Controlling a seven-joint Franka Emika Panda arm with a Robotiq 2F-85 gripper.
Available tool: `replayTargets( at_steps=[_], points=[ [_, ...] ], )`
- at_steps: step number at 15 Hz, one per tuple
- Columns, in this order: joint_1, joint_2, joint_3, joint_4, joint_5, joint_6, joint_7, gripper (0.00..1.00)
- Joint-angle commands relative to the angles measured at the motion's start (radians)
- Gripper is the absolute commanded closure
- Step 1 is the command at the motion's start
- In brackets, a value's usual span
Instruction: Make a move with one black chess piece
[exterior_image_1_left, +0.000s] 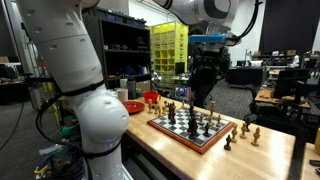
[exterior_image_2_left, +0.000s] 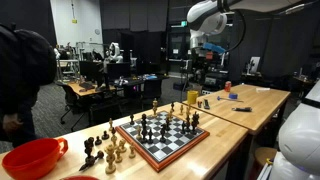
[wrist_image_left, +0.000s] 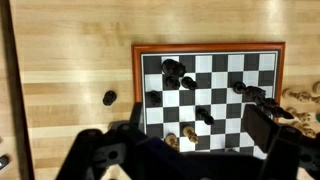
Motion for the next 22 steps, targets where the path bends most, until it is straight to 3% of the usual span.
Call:
replayTargets(
  at_steps=[1, 9, 16, 22],
  points=[
    [-0.021, 0.002, 0.018, 0.003, 0.005, -0.001, -0.005, 0.0],
    [-0.021, 0.001, 0.018, 0.004, 0.005, -0.001, -0.005, 0.0],
    [0.029, -0.048, 0.107, -0.076, -0.027, 0.071, -0.056, 0.0],
    [0.097, -0.062, 0.175, -0.171, 0.005, 0.211, -0.106, 0.0]
  ],
)
